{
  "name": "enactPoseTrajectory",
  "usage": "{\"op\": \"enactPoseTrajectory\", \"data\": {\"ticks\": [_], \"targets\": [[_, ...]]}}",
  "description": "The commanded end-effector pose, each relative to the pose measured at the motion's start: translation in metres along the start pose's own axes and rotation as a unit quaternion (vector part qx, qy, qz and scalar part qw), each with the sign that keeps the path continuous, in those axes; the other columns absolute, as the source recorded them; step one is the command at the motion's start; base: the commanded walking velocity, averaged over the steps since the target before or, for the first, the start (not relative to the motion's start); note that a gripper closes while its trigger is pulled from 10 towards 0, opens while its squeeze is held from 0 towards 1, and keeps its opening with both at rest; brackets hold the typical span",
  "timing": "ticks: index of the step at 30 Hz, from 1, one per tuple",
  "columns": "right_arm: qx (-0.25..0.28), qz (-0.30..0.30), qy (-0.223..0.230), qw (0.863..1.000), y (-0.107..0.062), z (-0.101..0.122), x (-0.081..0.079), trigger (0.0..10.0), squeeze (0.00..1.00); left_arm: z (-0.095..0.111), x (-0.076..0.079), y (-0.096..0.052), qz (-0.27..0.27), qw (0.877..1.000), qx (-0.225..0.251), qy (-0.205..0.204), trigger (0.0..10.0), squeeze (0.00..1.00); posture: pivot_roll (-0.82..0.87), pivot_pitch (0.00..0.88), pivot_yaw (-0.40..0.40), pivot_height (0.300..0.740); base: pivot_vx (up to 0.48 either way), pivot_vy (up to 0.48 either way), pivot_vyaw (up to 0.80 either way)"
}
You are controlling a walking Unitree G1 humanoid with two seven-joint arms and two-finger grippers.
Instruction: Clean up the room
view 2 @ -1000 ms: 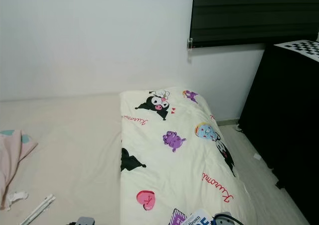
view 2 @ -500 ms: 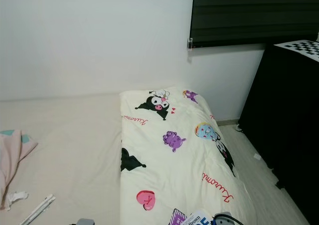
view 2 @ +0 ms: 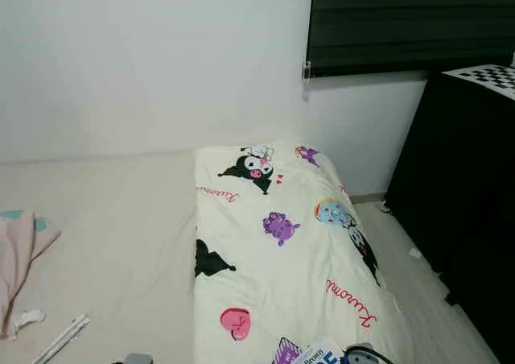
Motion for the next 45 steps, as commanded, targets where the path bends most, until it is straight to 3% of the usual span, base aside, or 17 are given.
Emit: {"op": "enactPoseTrajectory", "data": {"ticks": [1,45], "targets": [[-0.058,0.035,-0.016,0.998,-0.0052,-0.0314,-0.0197,10.0,0.00,-0.0005,0.0030,0.0008,-0.003,1.000,-0.003,0.009,10.0,0.00,-0.06,0.000,-0.033,0.740,0.000,0.000,0.00],[-0.061,0.034,-0.020,0.997,-0.0056,-0.0333,-0.0165,10.0,0.00,0.0034,0.0050,0.0017,-0.005,1.000,-0.001,0.015,10.0,0.00,-0.06,0.000,-0.041,0.740,0.000,0.000,0.00]]}}
Point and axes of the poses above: a point about 5 cm out from each wrist's last joint towards the gripper, its own y axis pointing out of the wrist towards the gripper, its own z axis along the axis of the wrist's last joint, x = y × z, the point moved 4 cm from there along y, pointing out of the wrist towards the gripper, and after that the axes turned 8 degrees about -y, right-handed, at the moved point
